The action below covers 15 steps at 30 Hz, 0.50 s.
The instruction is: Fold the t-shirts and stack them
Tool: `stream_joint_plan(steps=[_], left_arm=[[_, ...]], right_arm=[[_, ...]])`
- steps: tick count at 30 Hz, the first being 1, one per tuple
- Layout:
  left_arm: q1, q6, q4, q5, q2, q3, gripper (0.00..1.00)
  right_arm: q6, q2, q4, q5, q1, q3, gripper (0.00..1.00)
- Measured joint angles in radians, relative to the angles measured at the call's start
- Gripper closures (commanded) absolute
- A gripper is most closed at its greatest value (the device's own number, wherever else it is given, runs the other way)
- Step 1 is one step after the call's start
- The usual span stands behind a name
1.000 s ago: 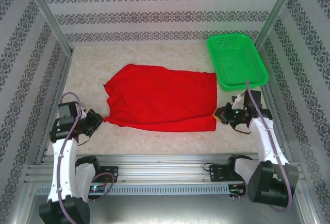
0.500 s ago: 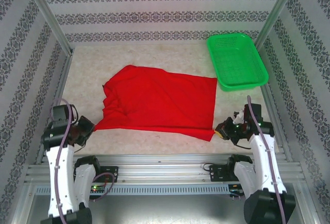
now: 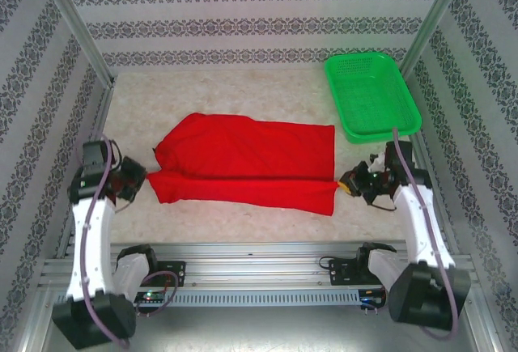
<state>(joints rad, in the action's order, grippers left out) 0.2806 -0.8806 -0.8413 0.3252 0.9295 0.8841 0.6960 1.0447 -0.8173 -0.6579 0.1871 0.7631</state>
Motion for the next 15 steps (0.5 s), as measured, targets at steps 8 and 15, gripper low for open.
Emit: stream_joint_plan(steps=[8, 15], left_arm=[[-0.059, 0.016, 0.352, 0.138, 0.554, 0.692, 1.0], [-0.058, 0.057, 0.443, 0.253, 0.761, 1.227, 1.0]], right_arm=[[-0.006, 0.429, 0.128, -0.074, -0.002, 0.65, 1.0], [-0.038, 0.505, 0.148, -0.129, -0.002, 1.056, 1.0]])
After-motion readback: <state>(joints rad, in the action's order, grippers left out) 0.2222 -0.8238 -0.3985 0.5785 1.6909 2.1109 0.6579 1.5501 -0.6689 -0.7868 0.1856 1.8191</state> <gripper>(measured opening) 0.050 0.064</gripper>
